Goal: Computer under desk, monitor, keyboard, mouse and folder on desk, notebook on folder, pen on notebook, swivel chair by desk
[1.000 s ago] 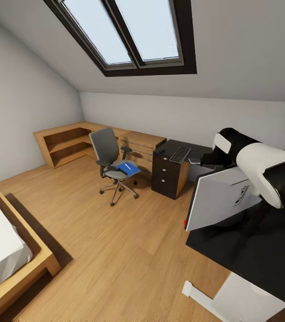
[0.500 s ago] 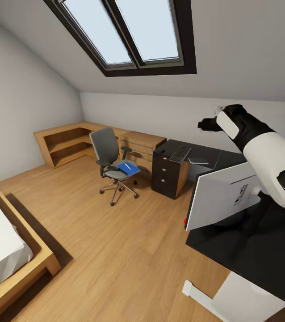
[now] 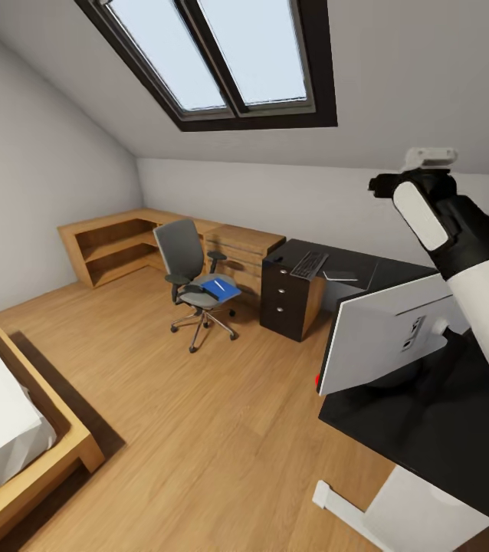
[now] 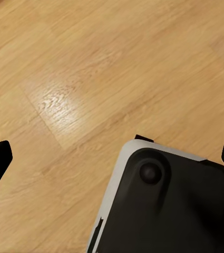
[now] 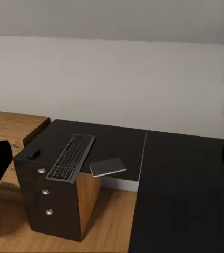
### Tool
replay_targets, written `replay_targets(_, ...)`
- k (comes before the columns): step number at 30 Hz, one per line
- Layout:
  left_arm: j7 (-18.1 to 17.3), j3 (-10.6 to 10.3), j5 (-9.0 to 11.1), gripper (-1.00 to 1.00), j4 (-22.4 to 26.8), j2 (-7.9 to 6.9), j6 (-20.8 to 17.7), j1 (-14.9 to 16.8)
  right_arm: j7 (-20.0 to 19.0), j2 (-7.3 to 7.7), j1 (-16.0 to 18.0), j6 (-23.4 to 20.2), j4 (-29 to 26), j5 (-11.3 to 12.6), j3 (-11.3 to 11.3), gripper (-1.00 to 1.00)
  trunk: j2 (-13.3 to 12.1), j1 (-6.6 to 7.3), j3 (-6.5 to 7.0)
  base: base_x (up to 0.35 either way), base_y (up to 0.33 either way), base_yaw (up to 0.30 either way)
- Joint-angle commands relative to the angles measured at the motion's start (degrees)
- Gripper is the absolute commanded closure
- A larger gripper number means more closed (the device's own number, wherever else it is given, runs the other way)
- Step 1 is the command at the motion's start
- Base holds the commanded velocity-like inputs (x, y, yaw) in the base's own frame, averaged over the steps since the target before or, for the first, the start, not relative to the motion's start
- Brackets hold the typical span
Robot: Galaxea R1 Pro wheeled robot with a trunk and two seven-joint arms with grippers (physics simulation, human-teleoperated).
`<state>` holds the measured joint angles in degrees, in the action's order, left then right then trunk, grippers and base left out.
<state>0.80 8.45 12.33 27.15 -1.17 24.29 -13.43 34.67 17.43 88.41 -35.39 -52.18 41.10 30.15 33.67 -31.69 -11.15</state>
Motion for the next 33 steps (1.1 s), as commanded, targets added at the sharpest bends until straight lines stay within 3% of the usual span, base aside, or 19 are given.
replay_targets(1, 0.1, -0.1, 0.2, -1.0, 0.1, 0.0, 0.1, 0.0, 6.1, 0.69, -2.0, 0.0, -6.8, 1.9, 0.2, -1.0, 0.1, -0.03, -0.09, 0.0, 0.0, 0.0)
replay_targets(3, 0.1, -0.1, 0.2, -1.0, 0.1, 0.01, 0.1, 0.0, 11.5, 1.06, -4.1, 0.0, -13.1, 3.0, 0.2, -1.0, 0.1, -0.03, -0.09, 0.0, 0.0, 0.0)
replay_targets(4, 0.1, -0.1, 0.2, -1.0, 0.1, 0.06, 0.1, 0.0, 18.8, 1.4, -7.7, 0.1, -20.5, 4.4, 0.2, -1.0, 0.1, -0.03, -0.09, 0.0, 0.0, 0.0)
replay_targets(7, 0.1, -0.1, 0.2, -1.0, 0.1, 0.09, 0.1, 0.0, 25.2, 2.08, -13.6, 1.0, -27.3, 5.3, 0.1, -1.0, 0.1, -0.03, -0.09, 0.0, 0.0, 0.0)
replay_targets(8, 0.1, -0.1, 0.2, -1.0, 0.1, 0.12, 0.1, 0.0, 28.5, 4.16, -22.3, 4.9, -34.2, 5.7, 0.1, -1.0, 0.1, -0.03, -0.09, 0.0, 0.0, 0.0)
replay_targets(9, 0.1, -0.1, 0.2, -1.0, 0.1, 0.15, 0.1, 0.0, 29.1, 4.76, -25.5, 6.6, -35.6, 5.8, 0.1, -1.0, 0.1, -0.03, -0.09, 0.0, 0.0, 0.0)
replay_targets(16, 0.1, -0.1, 0.3, -1.0, 0.1, 0.14, 0.1, 0.0, 29.9, 5.75, -35.5, 11.4, -37.6, 5.8, 0.2, -1.0, 0.1, -0.03, -0.09, 0.0, 0.0, 0.0)
replay_targets(17, 0.1, -0.1, 0.3, -1.0, 0.1, 0.1, 0.1, 0.0, 30.1, 5.84, -40.5, 15.6, -37.9, 5.8, 0.2, -1.0, 0.1, -0.03, -0.09, 0.0, 0.0, 0.0)
replay_targets(23, 0.1, -0.2, 0.3, -1.0, 0.1, 0.11, 0.1, 0.0, 30.1, 5.93, -46.2, 21.1, -38.0, 5.8, 0.3, -1.0, 0.1, -0.03, -0.09, 0.0, 0.0, 0.0)
replay_targets(24, 0.1, -0.2, 0.3, -1.0, 0.1, 0.02, 0.3, 0.0, 29.8, 5.97, -50.5, 25.6, -38.0, 5.4, 0.2, -1.0, 0.1, -0.03, -0.09, 0.0, 0.0, 0.0)
replay_targets(26, 0.1, -0.1, 0.3, -1.0, 0.1, 0.04, 0.5, 0.0, 29.7, 6.03, -53.6, 29.5, -38.0, 4.4, 0.2, -1.0, 0.1, -0.03, -0.09, 0.0, 0.0, 0.0)
replay_targets(33, 0.1, -0.1, 0.3, -1.0, 0.1, 0.15, 2.2, 0.0, 30.0, 6.17, -55.8, 32.2, -38.0, 0.6, 0.3, -1.0, 0.1, -0.03, -0.09, 0.0, 0.0, 0.0)
